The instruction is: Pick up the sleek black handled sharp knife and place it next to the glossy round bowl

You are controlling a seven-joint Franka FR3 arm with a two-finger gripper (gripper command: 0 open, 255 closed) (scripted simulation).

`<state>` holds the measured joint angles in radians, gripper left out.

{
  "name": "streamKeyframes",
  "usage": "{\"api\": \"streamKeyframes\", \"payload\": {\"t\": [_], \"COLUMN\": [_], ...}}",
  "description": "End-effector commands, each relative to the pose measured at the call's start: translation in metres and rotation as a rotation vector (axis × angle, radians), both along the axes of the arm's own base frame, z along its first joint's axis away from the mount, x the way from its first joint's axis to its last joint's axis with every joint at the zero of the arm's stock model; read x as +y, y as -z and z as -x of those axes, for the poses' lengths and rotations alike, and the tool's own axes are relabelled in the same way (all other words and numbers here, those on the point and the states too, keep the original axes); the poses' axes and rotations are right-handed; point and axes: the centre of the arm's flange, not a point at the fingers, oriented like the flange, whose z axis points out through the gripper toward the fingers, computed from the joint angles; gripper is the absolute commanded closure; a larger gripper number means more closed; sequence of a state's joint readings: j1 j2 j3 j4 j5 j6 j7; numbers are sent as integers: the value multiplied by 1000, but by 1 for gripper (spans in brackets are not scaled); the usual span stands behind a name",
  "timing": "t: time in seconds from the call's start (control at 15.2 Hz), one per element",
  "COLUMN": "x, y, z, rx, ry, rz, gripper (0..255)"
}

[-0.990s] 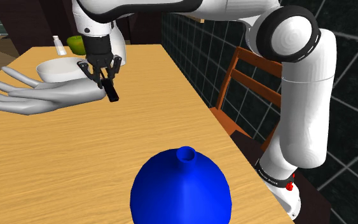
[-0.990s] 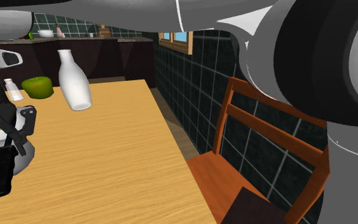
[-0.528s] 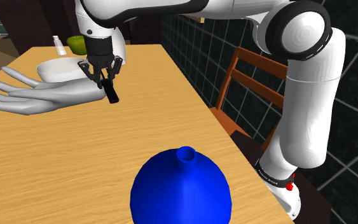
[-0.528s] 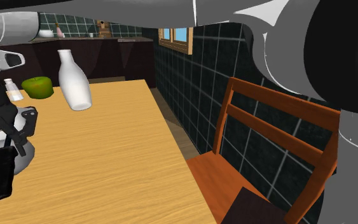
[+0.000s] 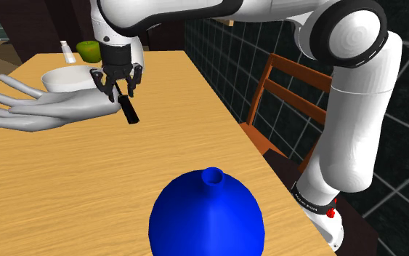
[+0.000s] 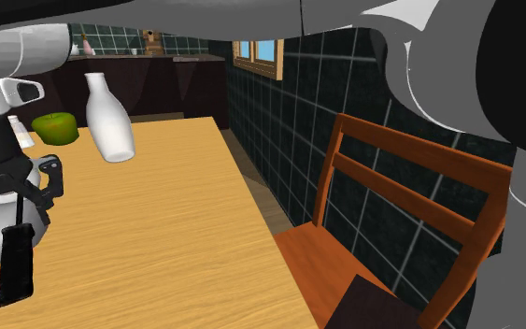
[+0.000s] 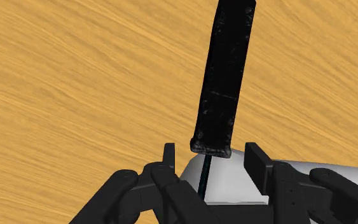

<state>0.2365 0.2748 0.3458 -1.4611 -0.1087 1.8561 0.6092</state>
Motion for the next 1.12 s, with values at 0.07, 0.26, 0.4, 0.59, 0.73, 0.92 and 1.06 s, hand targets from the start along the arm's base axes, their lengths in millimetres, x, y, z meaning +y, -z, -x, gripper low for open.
{"api": "streamKeyframes", "payload": {"t": [0.07, 0.26, 0.4, 0.59, 0.73, 0.92, 1.06], "x": [11, 8, 7, 7, 7, 7, 7], "y": [95, 68, 42, 18, 18, 18, 18], "z": [-7, -18, -18, -18, -18, -18, -18], "rx": [131, 130, 130, 130, 130, 130, 130], "ry": [-1, -3, -3, -3, -3, -3, -3], "rz": [49, 49, 49, 49, 49, 49, 49], "gripper": [0, 0, 0, 0, 0, 0, 0]}}
